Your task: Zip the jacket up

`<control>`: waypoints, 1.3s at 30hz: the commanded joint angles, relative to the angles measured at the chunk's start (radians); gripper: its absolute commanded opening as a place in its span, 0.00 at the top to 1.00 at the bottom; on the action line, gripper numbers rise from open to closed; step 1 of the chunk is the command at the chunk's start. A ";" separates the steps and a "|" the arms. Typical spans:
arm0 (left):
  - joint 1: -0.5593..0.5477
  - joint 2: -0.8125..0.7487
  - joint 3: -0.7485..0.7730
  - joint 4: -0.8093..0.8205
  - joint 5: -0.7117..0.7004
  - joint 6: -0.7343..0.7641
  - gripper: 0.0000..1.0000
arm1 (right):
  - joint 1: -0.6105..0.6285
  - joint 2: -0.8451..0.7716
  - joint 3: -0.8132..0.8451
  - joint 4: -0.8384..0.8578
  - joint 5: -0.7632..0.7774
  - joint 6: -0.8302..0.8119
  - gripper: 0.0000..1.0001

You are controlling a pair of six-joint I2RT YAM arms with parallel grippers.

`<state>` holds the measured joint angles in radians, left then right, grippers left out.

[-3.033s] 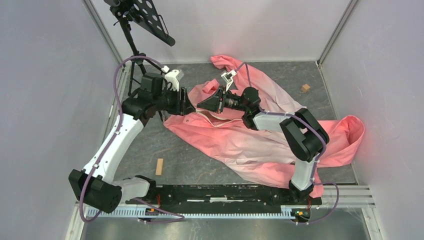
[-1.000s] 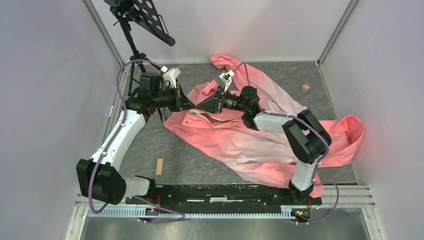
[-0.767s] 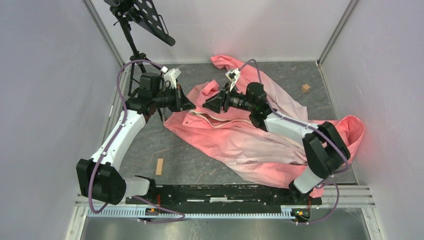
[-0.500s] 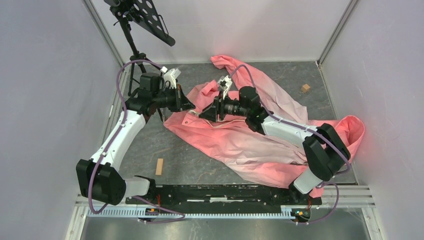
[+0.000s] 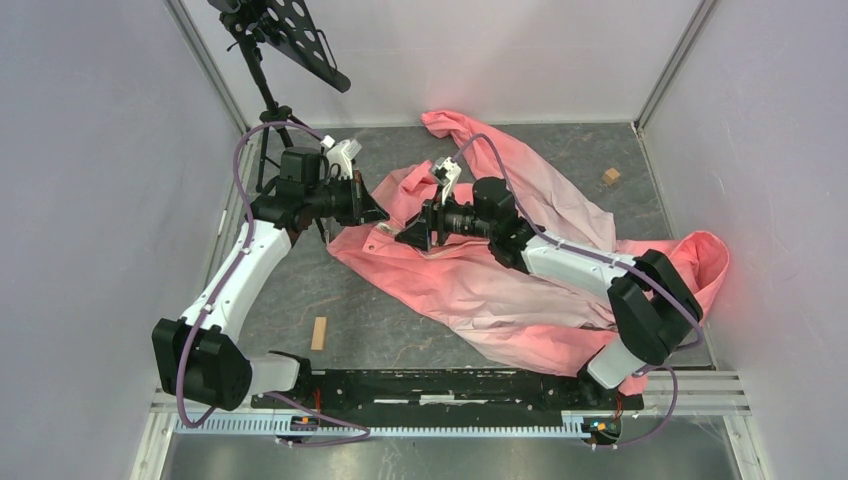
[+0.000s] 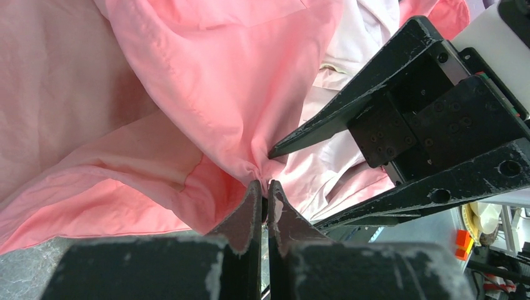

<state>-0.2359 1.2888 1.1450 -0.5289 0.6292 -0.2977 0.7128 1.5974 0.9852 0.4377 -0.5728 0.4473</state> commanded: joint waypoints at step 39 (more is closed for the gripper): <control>0.003 -0.041 0.033 0.007 0.011 0.010 0.98 | 0.017 0.099 0.045 0.195 -0.081 0.173 0.53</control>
<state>-0.2356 1.2808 1.1450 -0.5400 0.6113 -0.2977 0.7227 1.6863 0.9771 0.5713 -0.6434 0.6147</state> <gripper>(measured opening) 0.044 0.475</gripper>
